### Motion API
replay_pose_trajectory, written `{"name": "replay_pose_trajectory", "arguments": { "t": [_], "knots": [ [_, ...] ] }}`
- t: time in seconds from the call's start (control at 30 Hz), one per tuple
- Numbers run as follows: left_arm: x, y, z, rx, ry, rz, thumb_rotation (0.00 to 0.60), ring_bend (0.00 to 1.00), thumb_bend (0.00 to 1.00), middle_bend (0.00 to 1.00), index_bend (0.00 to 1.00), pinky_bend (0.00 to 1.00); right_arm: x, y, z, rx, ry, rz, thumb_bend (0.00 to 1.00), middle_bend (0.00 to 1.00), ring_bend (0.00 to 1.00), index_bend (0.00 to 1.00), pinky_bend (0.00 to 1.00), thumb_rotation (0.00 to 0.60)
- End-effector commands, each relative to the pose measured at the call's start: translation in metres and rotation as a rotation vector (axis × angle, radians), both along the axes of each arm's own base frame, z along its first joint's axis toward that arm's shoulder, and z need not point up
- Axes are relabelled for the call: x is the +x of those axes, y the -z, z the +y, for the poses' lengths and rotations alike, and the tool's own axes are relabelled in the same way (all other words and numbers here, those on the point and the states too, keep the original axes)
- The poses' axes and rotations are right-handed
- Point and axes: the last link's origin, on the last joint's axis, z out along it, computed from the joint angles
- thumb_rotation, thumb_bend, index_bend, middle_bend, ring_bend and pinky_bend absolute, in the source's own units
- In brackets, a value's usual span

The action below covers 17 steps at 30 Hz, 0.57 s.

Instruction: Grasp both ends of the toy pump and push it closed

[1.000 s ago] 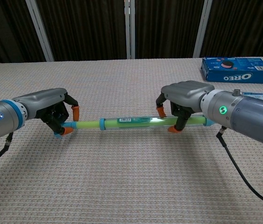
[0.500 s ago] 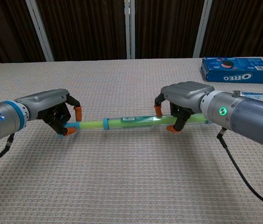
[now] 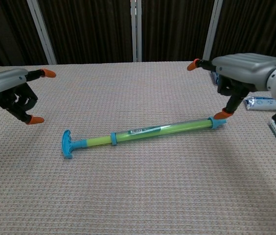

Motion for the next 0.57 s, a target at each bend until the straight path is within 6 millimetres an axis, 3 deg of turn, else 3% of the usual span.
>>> {"name": "replay_pose_trajectory", "arguments": {
  "t": [0.03,0.13,0.2,0.23,0.3,0.4,0.57],
  "knots": [
    [-0.019,-0.035,-0.017,0.089,0.0,-0.008,0.6,0.47,0.13,0.48,0.0,0.6,-0.028,-0.047,0.019,-0.089,-0.019,-0.051,0.0,0.88,0.89,0.0,1.0,0.6],
    [-0.034,-0.061,-0.033,0.155,-0.006,-0.003,0.6,0.15,0.02,0.13,0.0,0.22,-0.051,-0.078,0.032,-0.164,-0.045,-0.07,0.0,0.7,0.74,0.0,0.88,0.6],
    [-0.045,-0.08,-0.048,0.193,-0.019,0.002,0.6,0.02,0.0,0.01,0.0,0.06,-0.068,-0.099,0.044,-0.213,-0.057,-0.078,0.0,0.53,0.59,0.01,0.68,0.6],
    [-0.051,-0.093,-0.06,0.222,-0.03,-0.003,0.6,0.0,0.0,0.0,0.0,0.01,-0.081,-0.112,0.052,-0.247,-0.049,-0.08,0.0,0.46,0.52,0.02,0.6,0.6],
    [-0.061,-0.115,-0.089,0.252,-0.042,-0.001,0.6,0.0,0.0,0.0,0.0,0.0,-0.106,-0.134,0.075,-0.284,-0.019,-0.079,0.0,0.24,0.25,0.02,0.32,0.6],
    [-0.066,-0.127,-0.106,0.263,-0.052,-0.003,0.6,0.0,0.0,0.0,0.0,0.0,-0.121,-0.145,0.09,-0.294,-0.002,-0.067,0.0,0.03,0.01,0.01,0.03,0.6],
    [-0.074,-0.133,-0.125,0.271,-0.06,-0.024,0.6,0.0,0.0,0.0,0.0,0.0,-0.135,-0.156,0.111,-0.327,0.025,-0.031,0.0,0.0,0.0,0.0,0.0,0.6]
  ]
}}
